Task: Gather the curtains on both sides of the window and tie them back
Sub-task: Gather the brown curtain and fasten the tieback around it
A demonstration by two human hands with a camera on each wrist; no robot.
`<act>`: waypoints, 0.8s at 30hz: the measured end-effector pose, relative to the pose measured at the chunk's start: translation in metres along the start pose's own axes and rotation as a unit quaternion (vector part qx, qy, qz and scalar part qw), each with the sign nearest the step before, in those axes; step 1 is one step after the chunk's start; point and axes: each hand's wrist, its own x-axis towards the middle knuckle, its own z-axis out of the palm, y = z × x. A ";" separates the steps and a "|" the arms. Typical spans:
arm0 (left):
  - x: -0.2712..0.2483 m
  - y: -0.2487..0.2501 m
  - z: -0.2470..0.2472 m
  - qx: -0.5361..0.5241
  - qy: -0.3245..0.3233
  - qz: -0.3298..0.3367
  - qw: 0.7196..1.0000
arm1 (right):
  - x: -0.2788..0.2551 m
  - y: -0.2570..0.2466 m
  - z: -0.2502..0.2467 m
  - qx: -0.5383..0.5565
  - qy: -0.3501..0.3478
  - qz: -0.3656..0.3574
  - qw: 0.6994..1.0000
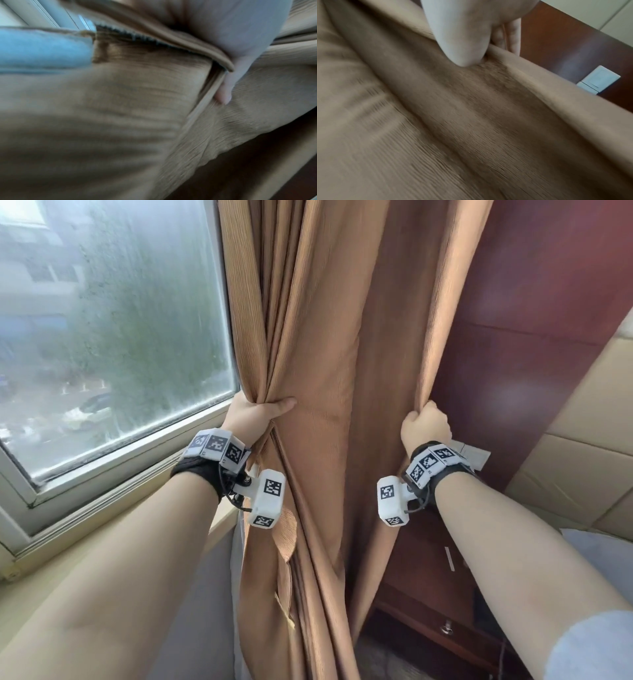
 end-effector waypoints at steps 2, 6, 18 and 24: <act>0.004 0.000 0.002 0.000 0.017 0.010 1.000 | -0.005 0.003 -0.005 0.024 -0.004 -0.004 1.000; 0.012 -0.004 0.009 0.012 0.053 0.036 0.998 | -0.024 0.002 -0.011 0.059 -0.017 -0.050 0.997; 0.002 -0.008 0.028 0.034 0.041 0.068 0.996 | -0.096 -0.045 -0.017 -0.023 -0.153 -0.298 0.942; -0.006 -0.002 0.017 0.063 0.011 0.065 0.996 | -0.124 -0.072 -0.020 -0.002 -0.184 -0.385 0.905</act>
